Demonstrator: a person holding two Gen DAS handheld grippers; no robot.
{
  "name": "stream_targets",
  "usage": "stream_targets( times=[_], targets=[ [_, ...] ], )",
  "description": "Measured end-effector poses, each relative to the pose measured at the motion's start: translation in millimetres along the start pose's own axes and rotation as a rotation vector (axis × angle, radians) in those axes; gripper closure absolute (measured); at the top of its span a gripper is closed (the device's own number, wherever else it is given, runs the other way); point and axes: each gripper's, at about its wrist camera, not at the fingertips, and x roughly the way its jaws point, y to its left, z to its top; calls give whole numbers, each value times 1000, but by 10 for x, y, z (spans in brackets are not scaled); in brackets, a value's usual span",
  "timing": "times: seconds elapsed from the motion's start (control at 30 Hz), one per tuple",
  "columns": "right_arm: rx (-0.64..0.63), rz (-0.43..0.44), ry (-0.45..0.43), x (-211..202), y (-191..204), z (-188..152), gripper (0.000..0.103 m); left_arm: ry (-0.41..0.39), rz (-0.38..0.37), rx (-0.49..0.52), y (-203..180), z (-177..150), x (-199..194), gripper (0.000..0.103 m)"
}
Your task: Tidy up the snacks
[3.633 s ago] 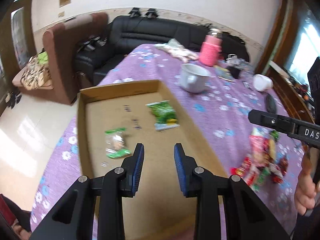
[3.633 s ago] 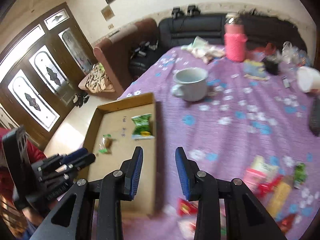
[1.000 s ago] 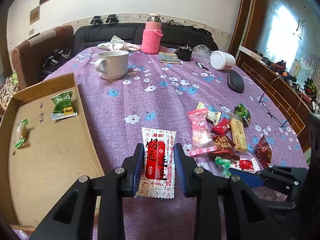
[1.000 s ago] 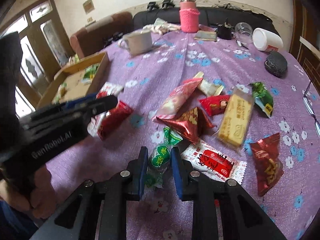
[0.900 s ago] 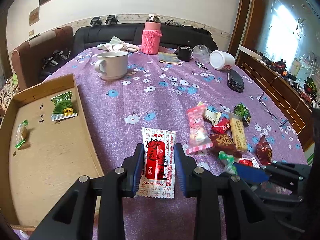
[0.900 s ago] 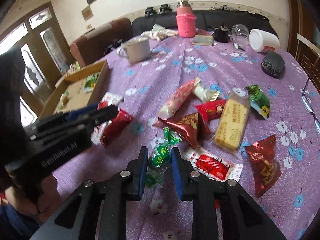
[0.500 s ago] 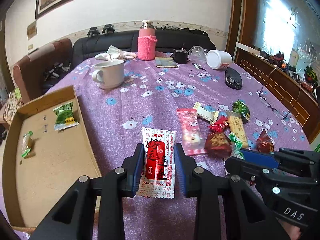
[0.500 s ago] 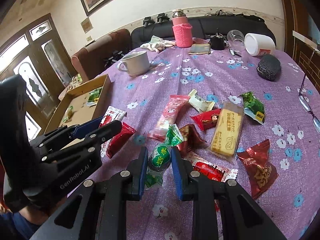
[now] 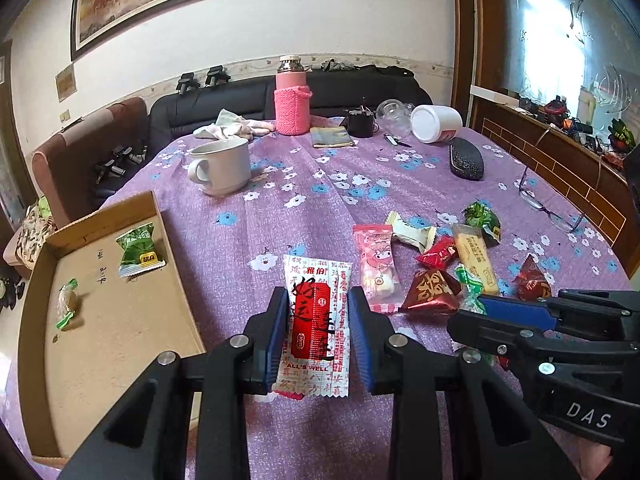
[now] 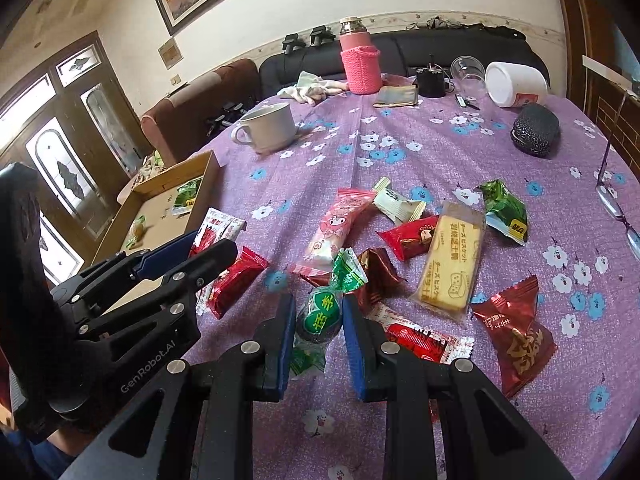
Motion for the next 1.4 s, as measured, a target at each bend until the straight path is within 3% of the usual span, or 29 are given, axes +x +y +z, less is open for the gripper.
stream_targets(
  times=[1.4],
  targets=[
    [33, 6, 22, 71, -65, 3, 78, 9, -2, -7, -7, -2, 19, 73]
  ],
)
